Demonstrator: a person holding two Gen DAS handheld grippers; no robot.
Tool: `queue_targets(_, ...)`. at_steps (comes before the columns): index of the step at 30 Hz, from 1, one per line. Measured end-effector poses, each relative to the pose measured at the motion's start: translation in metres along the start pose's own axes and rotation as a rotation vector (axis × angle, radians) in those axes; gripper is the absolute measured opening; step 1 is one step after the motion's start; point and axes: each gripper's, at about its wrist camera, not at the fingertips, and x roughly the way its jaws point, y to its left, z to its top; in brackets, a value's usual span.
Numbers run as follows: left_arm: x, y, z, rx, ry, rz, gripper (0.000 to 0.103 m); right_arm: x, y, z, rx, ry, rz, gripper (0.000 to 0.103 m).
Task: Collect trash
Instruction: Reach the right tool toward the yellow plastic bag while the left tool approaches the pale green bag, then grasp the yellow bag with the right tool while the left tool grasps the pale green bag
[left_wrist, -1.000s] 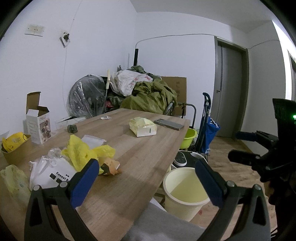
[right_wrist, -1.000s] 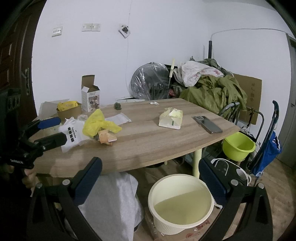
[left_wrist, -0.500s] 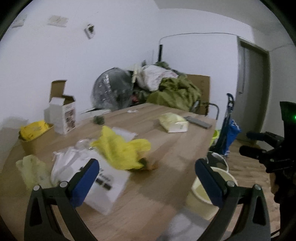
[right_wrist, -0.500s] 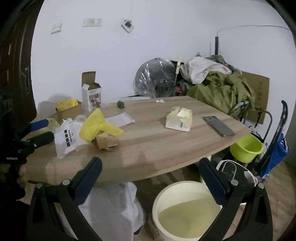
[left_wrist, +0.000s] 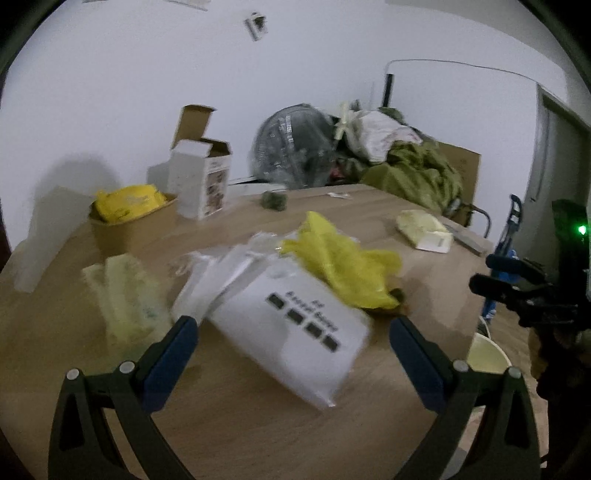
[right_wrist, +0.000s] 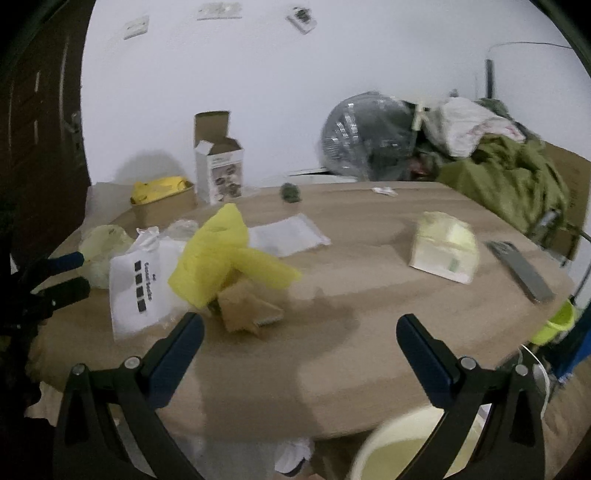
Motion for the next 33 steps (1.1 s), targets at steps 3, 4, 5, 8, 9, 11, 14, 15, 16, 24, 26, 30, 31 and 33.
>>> queue_targets(3, -0.001, 0.015, 0.000, -0.032, 0.002, 0.037, 0.103, 0.026, 0.011, 0.013, -0.015, 0.008, 0.043, 0.103)
queue_targets(4, -0.003, 0.021, 0.001, -0.043, 0.001, 0.053, 0.103, 0.034, 0.016, 0.018, -0.019, 0.010, 0.054, 0.103)
queue_targets(5, -0.004, 0.025, 0.002, -0.051, -0.002, 0.067, 0.103, 0.042, 0.019, 0.022, -0.021, 0.012, 0.065, 0.103)
queue_targets(8, -0.012, 0.042, 0.006, -0.079, -0.034, 0.118, 0.103, 0.062, 0.029, 0.034, -0.028, 0.014, 0.108, 0.103)
queue_targets(9, -0.014, 0.045, 0.007, -0.084, -0.039, 0.130, 0.103, 0.070, 0.034, 0.038, -0.035, 0.015, 0.124, 0.103)
queue_targets(11, -0.014, 0.055, 0.011, -0.092, -0.034, 0.164, 0.103, 0.082, 0.042, 0.045, -0.054, 0.020, 0.139, 0.103)
queue_targets(14, -0.007, 0.070, 0.013, -0.106, 0.001, 0.203, 0.103, 0.096, 0.054, 0.052, -0.069, 0.029, 0.172, 0.103)
queue_targets(15, -0.006, 0.073, 0.013, -0.109, 0.011, 0.215, 0.103, 0.101, 0.058, 0.054, -0.068, 0.036, 0.186, 0.103)
queue_targets(16, -0.002, 0.079, 0.014, -0.119, 0.026, 0.230, 0.103, 0.106, 0.062, 0.055, -0.070, 0.047, 0.194, 0.103)
queue_targets(24, 0.023, 0.109, 0.016, -0.224, 0.101, 0.180, 0.100, 0.141, 0.082, 0.053, -0.106, 0.154, 0.241, 0.070)
queue_targets(26, 0.029, 0.110, 0.017, -0.228, 0.111, 0.174, 0.096, 0.143, 0.081, 0.052, -0.105, 0.156, 0.251, 0.052)
queue_targets(30, 0.038, 0.111, 0.016, -0.243, 0.133, 0.178, 0.084, 0.139, 0.077, 0.054, -0.099, 0.126, 0.252, 0.030)
queue_targets(31, 0.039, 0.112, 0.016, -0.246, 0.134, 0.181, 0.080, 0.134, 0.074, 0.054, -0.094, 0.114, 0.249, 0.025)
queue_targets(33, 0.040, 0.113, 0.016, -0.252, 0.134, 0.190, 0.068, 0.126, 0.072, 0.057, -0.088, 0.073, 0.241, 0.020)
